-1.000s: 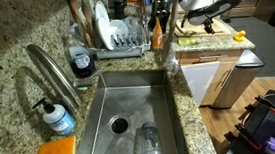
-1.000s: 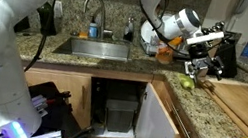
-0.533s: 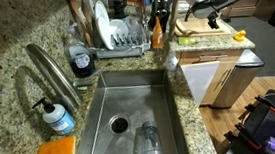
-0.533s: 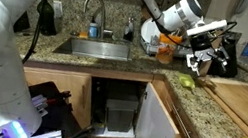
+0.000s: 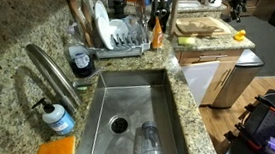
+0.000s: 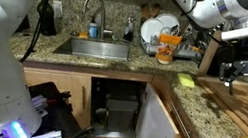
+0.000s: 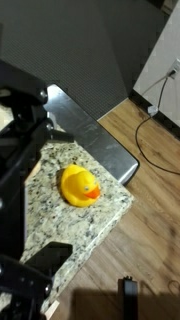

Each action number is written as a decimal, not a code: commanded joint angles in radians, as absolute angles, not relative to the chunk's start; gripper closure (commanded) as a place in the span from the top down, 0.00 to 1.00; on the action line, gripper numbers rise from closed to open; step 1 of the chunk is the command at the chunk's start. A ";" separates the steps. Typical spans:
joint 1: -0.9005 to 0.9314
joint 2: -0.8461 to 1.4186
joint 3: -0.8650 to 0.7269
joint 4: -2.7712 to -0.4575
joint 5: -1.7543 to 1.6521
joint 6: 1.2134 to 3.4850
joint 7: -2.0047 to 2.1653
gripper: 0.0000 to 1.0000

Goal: Use the sponge to clean the smaller part of the base top near the edge, pick up the duck plush toy , put it in the sink and open the tap

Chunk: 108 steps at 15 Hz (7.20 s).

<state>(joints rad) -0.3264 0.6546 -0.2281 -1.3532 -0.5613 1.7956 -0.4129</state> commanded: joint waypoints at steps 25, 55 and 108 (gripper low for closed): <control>-0.497 0.796 -0.292 -1.316 -0.215 2.065 -0.072 1.00; -0.471 0.785 -0.285 -1.280 -0.153 1.966 -0.090 0.07; 0.260 0.272 0.309 -2.086 -0.478 2.313 -0.664 0.06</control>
<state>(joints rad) 0.2848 0.2156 0.3011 -2.1120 -0.5625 2.2434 -0.5702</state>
